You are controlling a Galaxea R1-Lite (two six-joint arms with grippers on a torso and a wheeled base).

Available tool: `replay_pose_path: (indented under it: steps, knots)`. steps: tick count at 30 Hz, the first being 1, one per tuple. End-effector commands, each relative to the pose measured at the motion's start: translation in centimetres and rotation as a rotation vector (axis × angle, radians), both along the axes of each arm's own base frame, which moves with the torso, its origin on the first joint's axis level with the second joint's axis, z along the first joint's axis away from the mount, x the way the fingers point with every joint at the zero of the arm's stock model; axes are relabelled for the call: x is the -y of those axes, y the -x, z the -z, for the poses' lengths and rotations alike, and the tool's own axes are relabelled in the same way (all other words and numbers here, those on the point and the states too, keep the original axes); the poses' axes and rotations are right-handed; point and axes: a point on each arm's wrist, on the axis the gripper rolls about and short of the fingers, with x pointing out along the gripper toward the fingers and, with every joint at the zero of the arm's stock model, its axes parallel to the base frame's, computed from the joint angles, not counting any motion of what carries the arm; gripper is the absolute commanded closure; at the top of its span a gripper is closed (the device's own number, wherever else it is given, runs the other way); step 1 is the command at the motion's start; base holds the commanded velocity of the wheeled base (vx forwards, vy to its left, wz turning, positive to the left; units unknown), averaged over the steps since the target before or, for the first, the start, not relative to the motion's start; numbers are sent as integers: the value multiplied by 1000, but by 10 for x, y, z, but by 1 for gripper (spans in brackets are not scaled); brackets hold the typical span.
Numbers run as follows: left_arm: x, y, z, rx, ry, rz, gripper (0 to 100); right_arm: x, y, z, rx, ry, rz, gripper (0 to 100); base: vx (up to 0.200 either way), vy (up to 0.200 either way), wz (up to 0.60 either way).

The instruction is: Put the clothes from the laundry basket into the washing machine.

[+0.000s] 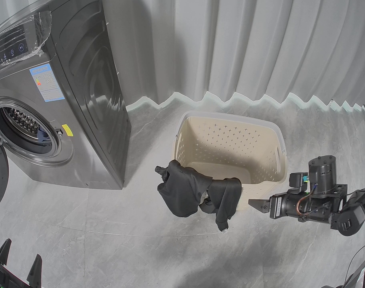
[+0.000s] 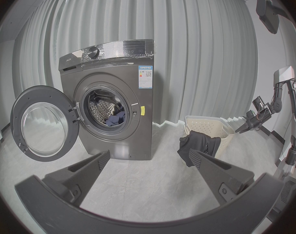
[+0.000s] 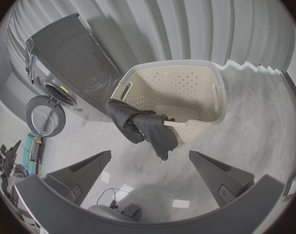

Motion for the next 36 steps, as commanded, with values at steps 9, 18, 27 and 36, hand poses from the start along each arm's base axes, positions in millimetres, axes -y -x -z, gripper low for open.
replay_pose_path:
  steps: [9, 18, 27, 36]
  knots:
    - [0, -1, 5, -11, 2, 0, 0, -32, -71, 62, -6, -2, 64, 0, 0, 0, 0]
    - [0, -1, 5, -12, 3, 0, 0, -41, -94, 85, -20, 5, 72, 0, 0, 0, 0]
    - [0, -1, 5, -12, 5, 0, 0, -50, -114, 92, 18, 8, 100, 0, 0, 0, 0]
    - [0, -1, 5, -12, 8, 0, 0, -60, -131, 106, 38, 12, 118, 0, 0, 0, 0]
